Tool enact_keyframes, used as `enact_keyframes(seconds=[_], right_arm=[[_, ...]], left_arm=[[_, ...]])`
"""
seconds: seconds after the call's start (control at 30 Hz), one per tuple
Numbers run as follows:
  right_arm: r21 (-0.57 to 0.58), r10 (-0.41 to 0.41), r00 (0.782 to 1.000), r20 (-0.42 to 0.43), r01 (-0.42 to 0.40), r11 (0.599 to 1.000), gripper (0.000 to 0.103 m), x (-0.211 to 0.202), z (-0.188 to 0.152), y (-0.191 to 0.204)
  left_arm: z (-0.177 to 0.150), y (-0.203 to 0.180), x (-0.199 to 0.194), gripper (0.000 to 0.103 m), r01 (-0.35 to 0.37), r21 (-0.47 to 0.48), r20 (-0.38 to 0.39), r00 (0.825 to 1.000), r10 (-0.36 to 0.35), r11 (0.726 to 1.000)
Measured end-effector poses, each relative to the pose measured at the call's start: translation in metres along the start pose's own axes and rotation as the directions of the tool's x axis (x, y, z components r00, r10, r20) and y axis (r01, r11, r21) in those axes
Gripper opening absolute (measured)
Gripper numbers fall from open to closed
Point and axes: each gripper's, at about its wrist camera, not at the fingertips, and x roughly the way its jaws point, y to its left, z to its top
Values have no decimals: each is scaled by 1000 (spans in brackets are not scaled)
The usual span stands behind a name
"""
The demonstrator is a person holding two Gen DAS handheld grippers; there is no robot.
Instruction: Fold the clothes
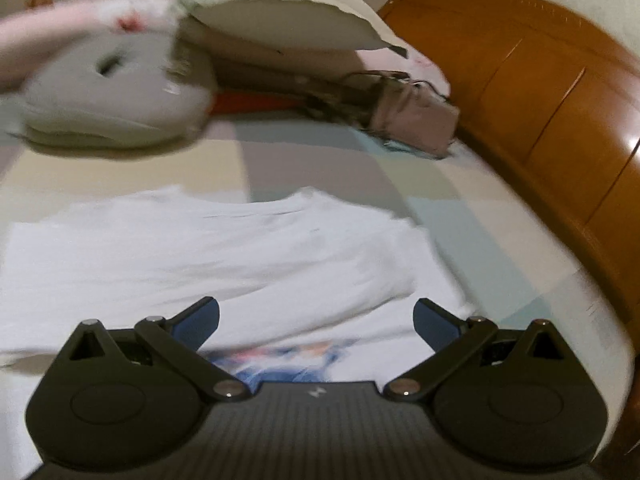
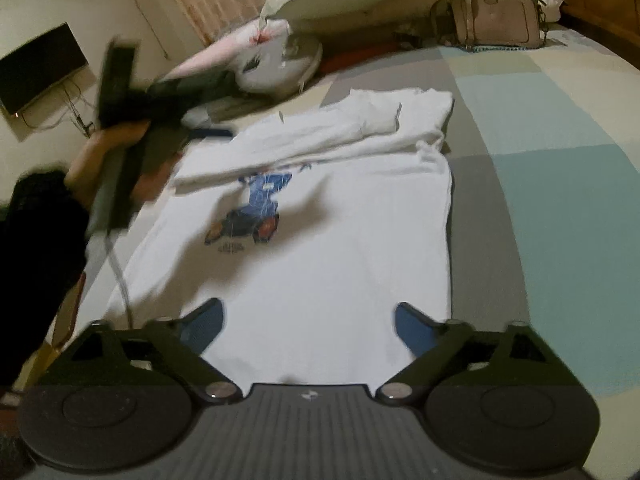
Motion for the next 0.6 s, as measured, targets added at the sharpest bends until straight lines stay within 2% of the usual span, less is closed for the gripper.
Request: enact_keyframes(seconds=[0.03,0.07,0.13,0.23,0.33,0.43,0.53,0.6], right_arm=[[5,5,1000,2,-5,1000,74,1,5,-3],[11,7,1000,5,-7,1000,71,2,10,-6],[14,15,1000,20,-15,1000,58,4,23,-11],[34,38,999,38,-40,999,49,17,52,-24],[75,66,996,62,-71,995,48,42,89,-39],[169,87,993,80,-99,981,49,78,125,-62],[308,129,988,82,-148,940,50,117,148,-89],[380,120,990,71,-138,914,51,143,155,-103]], left_arm=[[-10,1,-8,102,-35,25,5,999,35,999],[-19,2,-14,102,-59,45,13,998,59,997],[-38,3,-26,102,-75,67,28,997,73,995],[-63,3,-36,102,-95,50,32,995,94,994],[-81,0,-35,102,-161,47,28,987,159,986],[-90,-3,-33,102,-214,69,7,977,214,974],[-96,-3,-38,102,-224,77,11,975,224,972],[-99,0,-40,102,-211,67,6,977,212,975]])
